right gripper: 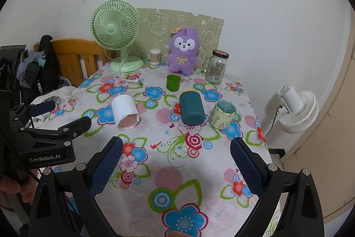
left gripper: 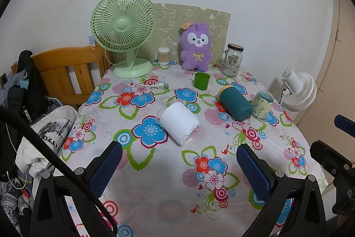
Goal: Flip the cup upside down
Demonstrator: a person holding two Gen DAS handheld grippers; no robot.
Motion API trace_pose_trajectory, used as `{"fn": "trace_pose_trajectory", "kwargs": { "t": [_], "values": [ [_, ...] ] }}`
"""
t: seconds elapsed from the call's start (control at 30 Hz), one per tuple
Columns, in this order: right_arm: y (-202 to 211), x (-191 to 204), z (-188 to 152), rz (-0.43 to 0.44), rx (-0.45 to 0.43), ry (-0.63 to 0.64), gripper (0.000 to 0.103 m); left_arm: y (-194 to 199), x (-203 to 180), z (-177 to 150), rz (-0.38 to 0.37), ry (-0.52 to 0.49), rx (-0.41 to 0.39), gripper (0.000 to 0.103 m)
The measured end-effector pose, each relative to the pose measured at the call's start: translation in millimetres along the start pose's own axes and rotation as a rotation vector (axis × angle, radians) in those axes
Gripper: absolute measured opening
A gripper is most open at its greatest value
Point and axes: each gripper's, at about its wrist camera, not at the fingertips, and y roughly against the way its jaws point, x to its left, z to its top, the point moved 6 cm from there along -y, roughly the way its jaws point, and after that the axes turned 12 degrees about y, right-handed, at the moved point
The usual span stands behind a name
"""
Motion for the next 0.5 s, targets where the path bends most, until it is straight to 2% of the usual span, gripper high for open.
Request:
{"fn": "trace_pose_trajectory", "kwargs": {
  "t": [0.5],
  "values": [
    [-1.7, 0.2, -1.5, 0.004, 0.004, 0.003, 0.098, -2.3, 1.5, -1.0, 0.005, 0.002, 0.009, 0.103]
  ]
}}
